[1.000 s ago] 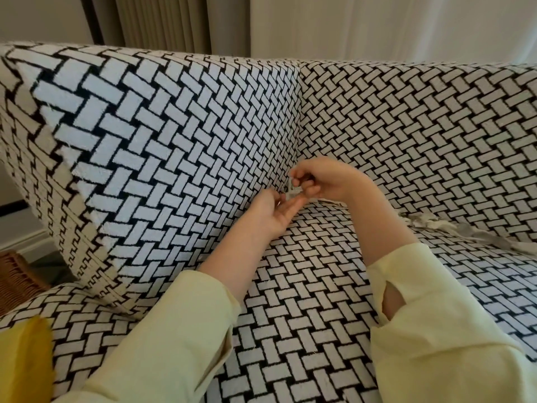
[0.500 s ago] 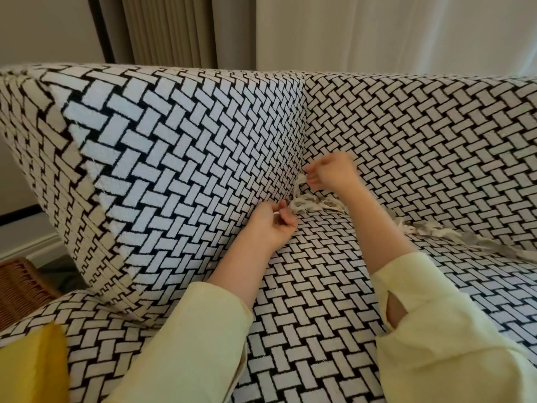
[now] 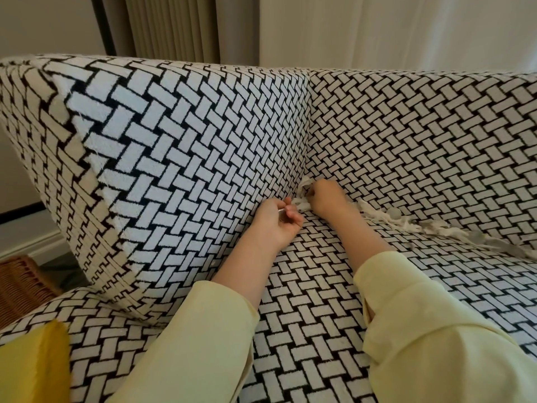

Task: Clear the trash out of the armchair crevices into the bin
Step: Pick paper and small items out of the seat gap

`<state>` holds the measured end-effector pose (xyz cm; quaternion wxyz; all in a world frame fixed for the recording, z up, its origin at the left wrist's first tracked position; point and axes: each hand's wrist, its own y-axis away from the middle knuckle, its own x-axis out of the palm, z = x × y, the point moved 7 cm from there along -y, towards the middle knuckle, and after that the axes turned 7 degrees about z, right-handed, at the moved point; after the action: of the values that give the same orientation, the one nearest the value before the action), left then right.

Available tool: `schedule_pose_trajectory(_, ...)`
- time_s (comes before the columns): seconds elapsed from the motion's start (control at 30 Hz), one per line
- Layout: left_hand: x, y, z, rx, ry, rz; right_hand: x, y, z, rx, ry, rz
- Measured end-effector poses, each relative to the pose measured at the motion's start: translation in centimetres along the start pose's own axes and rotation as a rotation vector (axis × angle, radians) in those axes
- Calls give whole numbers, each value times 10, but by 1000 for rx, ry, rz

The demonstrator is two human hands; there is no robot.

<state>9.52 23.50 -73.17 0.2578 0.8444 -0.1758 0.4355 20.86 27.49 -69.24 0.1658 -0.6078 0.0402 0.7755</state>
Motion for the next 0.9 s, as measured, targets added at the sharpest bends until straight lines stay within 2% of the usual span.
schedule_pose_trajectory(0.23, 0, 0, 0, -5, 31, -21, -12, 2, -16, -24, -148, -41)
schedule_pose_trajectory(0.33, -1, -1, 0, -2, 61, -26, -14, 6, -12, -128, -142, 46)
schedule_pose_trajectory(0.43, 0, -1, -1, 3, 65, -22, -15, 6, -9, -148, -108, 84)
schedule_pose_trajectory(0.6, 3, 3, -2, 12, 22, -7, -22, 9, -14, -131, -170, -50)
schedule_pose_trajectory(0.73, 8, 7, -5, 27, -25, 19, -32, 11, -29, -60, -404, -71)
schedule_pose_trajectory(0.83, 11, 9, -4, 37, -57, 27, -35, 19, -37, 36, -749, 11)
schedule_pose_trajectory(0.9, 13, 10, -3, 32, -44, 27, -38, 24, -31, 6, -902, 112)
